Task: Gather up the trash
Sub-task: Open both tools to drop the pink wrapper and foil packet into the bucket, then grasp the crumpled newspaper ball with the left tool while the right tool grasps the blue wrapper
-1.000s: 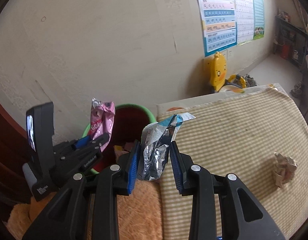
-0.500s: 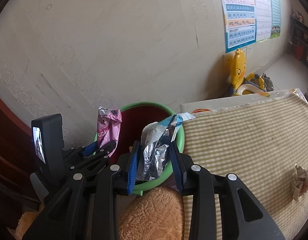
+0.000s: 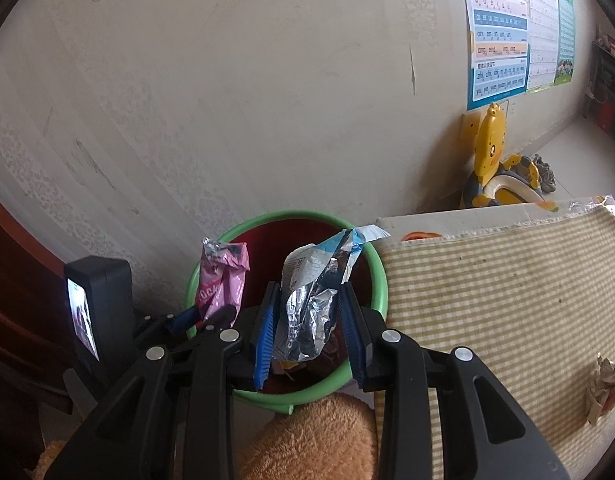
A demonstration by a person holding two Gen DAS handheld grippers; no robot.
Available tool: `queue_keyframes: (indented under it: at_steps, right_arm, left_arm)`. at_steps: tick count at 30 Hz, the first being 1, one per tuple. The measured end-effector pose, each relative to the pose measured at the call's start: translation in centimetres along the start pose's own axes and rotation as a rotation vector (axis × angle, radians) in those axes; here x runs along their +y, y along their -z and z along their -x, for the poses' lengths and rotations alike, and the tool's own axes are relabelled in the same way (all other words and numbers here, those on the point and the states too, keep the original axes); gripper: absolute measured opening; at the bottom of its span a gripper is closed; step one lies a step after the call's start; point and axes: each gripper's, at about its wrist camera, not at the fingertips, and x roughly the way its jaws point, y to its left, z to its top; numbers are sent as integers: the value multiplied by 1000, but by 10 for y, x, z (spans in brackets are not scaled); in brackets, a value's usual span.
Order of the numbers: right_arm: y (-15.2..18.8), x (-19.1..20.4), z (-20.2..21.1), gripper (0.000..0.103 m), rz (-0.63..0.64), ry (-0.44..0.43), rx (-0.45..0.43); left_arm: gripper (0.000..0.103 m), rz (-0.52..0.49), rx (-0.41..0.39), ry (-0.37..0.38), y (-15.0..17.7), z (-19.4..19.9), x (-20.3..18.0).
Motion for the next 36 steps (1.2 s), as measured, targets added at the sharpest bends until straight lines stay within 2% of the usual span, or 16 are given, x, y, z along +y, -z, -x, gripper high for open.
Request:
queue_keyframes:
  at_steps: [1,2,3,4,5,20,25,30,32,36]
  right_arm:
    - [-1,0,-1,34,-2,0,-6]
    - [-2,0,0,43,-6,-2,-13]
    - [-2,-1,0,47,-10,-5,-21]
    - [-2,-1,1,55,-19,-8,-30]
    - [-2,-1,2,58,-22,-6,-34]
    - [15,-28,38,59,-58,29,-58]
    - [31,-53,65,64,-71,87,-73]
    - [63,-100,105,71,-105,210,-60]
    - [87,-132,121,72,-165,265,-15]
    - [135,-175,141,72,-289,318,62]
  left_arm:
    - [34,3,-1,-4,0,-1,1]
    - [40,6,1,-8,-1,-1,1]
    - [52,14,0,-6,-1,-1,2]
    - [58,20,-2,-6,-1,-1,3]
    - [59,22,-3,-9,-1,-1,4]
    - [59,-21,-22,-5,-3,14,-12]
    - [60,-52,-38,7,-2,27,-24]
    - [63,-98,-46,30,5,35,-41]
    - [63,-116,-44,37,6,37,-49]
    - [63,-159,-39,54,10,39,-70]
